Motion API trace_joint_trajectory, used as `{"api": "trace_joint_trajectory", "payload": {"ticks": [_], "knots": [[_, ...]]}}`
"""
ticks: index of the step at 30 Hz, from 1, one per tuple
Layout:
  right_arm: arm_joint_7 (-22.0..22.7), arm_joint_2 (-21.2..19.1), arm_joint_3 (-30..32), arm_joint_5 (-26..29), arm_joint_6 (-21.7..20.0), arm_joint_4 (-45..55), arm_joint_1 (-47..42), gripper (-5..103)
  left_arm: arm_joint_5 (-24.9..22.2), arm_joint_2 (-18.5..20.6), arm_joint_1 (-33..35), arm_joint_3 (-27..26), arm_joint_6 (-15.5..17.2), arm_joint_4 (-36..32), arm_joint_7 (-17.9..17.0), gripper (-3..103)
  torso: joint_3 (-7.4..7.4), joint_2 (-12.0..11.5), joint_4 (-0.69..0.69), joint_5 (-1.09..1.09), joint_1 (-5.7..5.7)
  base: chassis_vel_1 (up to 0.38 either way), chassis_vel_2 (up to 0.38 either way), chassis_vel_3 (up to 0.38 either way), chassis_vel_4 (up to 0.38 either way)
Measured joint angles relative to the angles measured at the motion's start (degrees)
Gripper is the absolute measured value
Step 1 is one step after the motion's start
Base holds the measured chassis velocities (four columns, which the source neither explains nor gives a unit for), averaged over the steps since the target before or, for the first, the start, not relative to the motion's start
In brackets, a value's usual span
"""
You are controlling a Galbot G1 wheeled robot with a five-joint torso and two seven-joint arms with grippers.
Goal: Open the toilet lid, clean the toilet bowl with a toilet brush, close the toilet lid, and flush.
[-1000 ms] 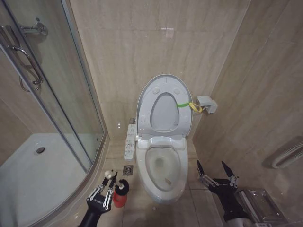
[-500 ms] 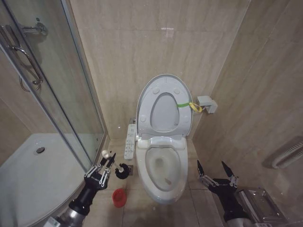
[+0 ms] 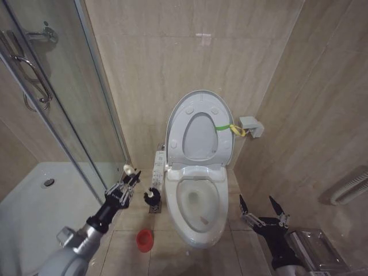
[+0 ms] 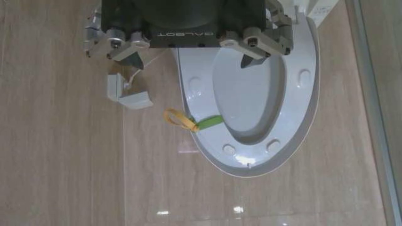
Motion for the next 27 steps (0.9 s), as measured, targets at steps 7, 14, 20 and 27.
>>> {"api": "trace_joint_trajectory", "payload": {"ticks": [7, 14, 20, 27], "knots": [[0.0, 0.0, 0.0, 0.0, 0.0, 0.0, 0.0, 100, -2.51, 4.24, -6.76, 4.49, 0.39, 4.46, 0.56, 17, 0.0, 0.0, 0.0, 0.0, 0.0, 0.0, 0.0, 0.0, 0.0], [0.0, 0.0, 0.0, 0.0, 0.0, 0.0, 0.0, 100, -3.0, 5.65, -10.43, 9.66, 0.39, 6.99, 1.39, 17, 0.0, 0.0, 0.01, 0.0, 0.0, 0.0, 0.0, 0.0, 0.0], [0.0, 0.0, 0.0, 0.0, 0.0, 0.0, 0.0, 100, -3.73, 6.36, -14.28, 13.55, -0.17, 10.18, 2.31, 17, 0.0, 0.0, 0.01, 0.0, 0.0, 0.0, 0.0, 0.0, 0.0], [0.0, 0.0, 0.0, 0.0, 0.0, 0.0, 0.0, 100, -4.79, 6.89, -19.3, 17.84, -0.52, 13.12, 3.13, 17, 0.0, 0.0, 0.01, 0.0, 0.0, 0.0, 0.0, 0.0, 0.0]]}}
